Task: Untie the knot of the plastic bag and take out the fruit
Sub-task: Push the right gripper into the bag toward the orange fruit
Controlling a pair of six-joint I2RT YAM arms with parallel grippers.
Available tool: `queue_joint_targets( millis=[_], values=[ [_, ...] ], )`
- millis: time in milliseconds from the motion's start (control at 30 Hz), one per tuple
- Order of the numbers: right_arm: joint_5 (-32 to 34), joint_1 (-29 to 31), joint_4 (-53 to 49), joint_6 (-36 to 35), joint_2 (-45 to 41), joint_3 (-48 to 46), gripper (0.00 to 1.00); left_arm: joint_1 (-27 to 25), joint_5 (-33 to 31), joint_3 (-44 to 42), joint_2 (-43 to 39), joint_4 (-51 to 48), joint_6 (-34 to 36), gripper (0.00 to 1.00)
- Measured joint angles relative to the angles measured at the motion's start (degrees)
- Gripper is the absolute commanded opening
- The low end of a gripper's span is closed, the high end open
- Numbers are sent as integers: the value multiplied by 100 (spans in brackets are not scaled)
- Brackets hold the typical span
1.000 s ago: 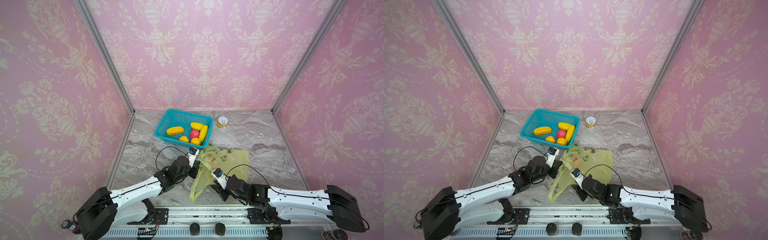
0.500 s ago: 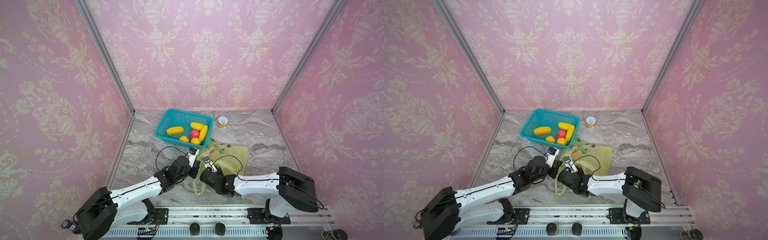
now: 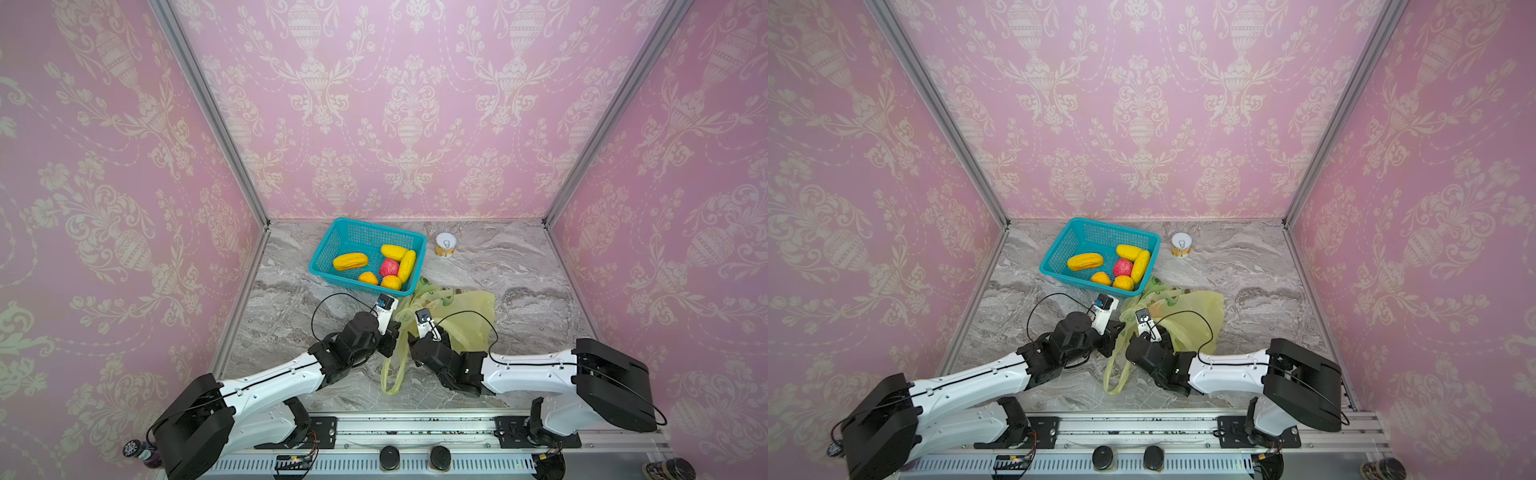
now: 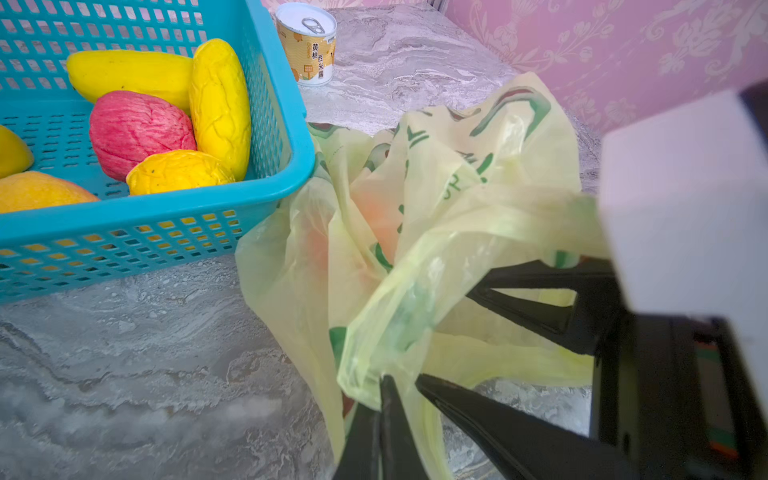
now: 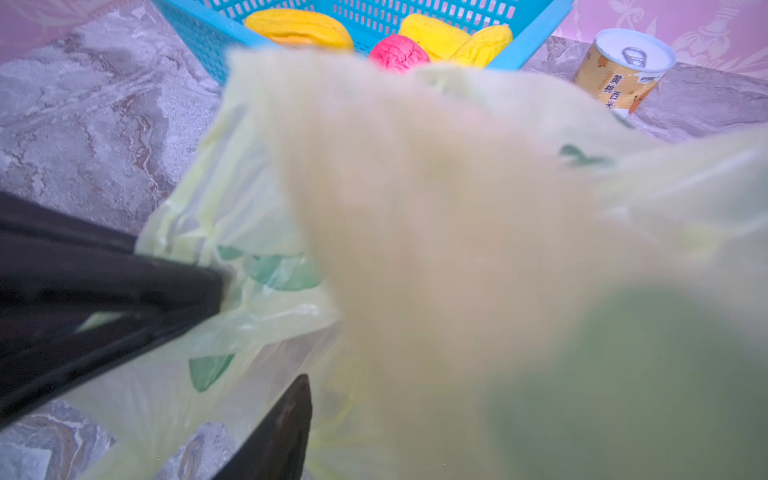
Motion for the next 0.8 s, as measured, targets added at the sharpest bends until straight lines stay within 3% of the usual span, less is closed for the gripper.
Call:
queue_joint_targets(
  millis=[100,233,533,800],
  values=[
    [-96,-201,33,120,17,-4,52,0,0,0,0,0,0,0],
    [-236,-452,111,275,92,-50,52,0,2,0,-17,-9,0,0],
    [-116,-859,190,728,970,254,94,0,0,0,-63,-15,0,0],
    [28,-1316,1054,857,2199,846,100,0,2,0,-116,-13,0,0]
  ],
)
